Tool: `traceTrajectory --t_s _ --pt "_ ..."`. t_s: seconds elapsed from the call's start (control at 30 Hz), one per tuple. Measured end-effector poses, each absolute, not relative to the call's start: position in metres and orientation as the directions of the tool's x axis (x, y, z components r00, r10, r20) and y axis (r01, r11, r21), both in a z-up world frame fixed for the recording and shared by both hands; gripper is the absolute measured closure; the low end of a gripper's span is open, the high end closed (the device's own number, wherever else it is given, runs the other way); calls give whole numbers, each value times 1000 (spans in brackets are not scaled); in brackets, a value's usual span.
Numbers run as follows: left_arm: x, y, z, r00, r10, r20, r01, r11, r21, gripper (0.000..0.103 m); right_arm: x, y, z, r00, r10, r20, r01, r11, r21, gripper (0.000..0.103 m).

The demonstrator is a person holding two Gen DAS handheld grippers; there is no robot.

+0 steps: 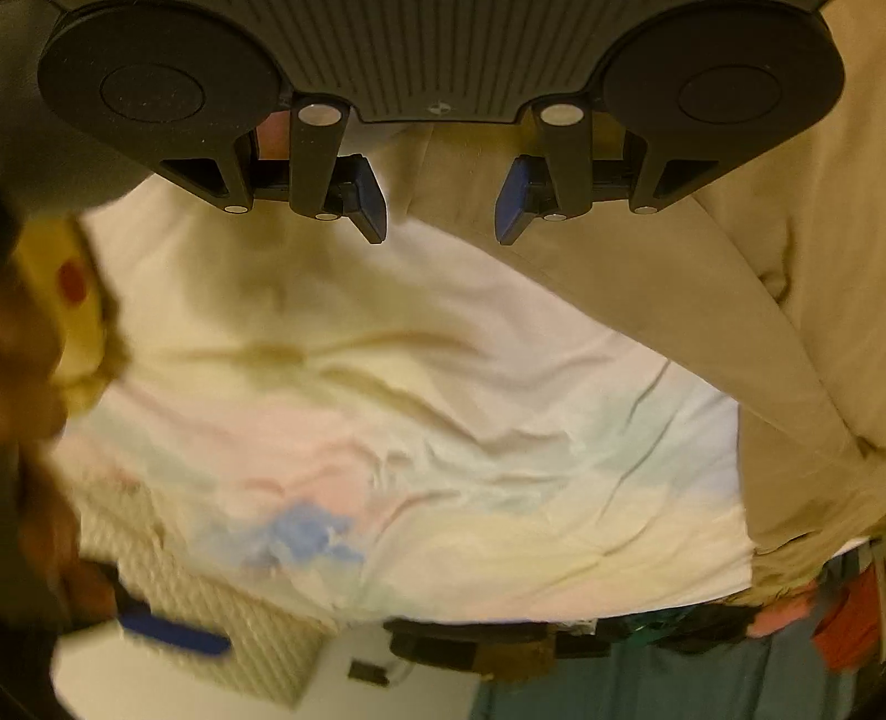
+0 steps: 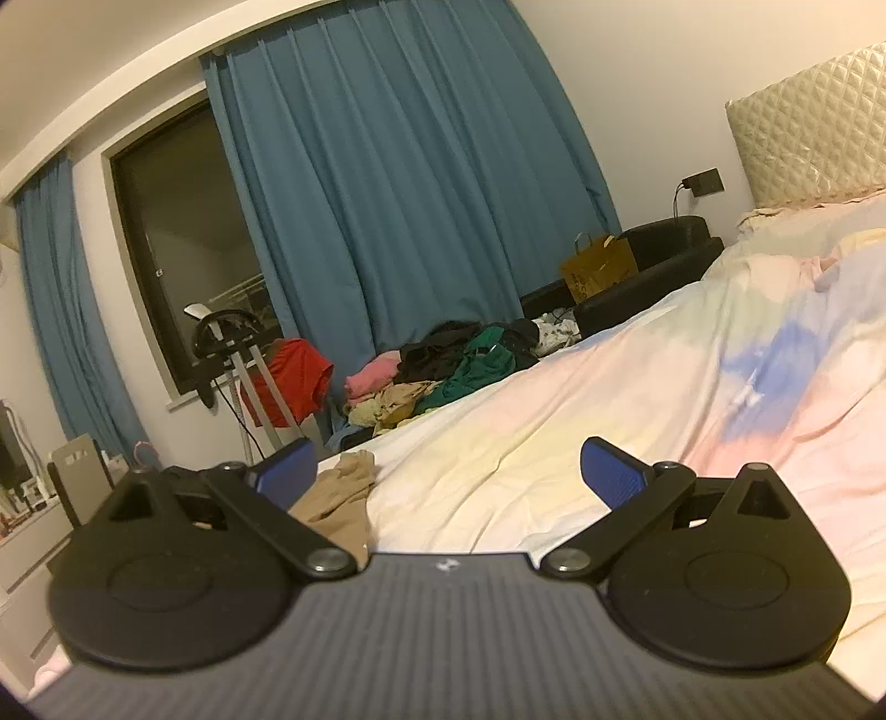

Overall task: Fold clothes
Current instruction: 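Move the left gripper to the unfolded side edge and grasp it, then fold the held side edge over the shirt body with the left gripper, then open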

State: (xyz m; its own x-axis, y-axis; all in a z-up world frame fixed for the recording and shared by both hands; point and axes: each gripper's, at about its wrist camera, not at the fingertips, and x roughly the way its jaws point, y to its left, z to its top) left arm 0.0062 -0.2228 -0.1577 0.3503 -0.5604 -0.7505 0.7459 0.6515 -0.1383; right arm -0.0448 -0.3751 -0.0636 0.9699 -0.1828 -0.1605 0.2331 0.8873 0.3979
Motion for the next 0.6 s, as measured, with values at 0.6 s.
traceTrajectory --t_s 0.6 --pt "-2 -42 -75 530 -635 -563 437 773 -461 101 -49 -360 -61 975 -163 -149 212 885 415 0"
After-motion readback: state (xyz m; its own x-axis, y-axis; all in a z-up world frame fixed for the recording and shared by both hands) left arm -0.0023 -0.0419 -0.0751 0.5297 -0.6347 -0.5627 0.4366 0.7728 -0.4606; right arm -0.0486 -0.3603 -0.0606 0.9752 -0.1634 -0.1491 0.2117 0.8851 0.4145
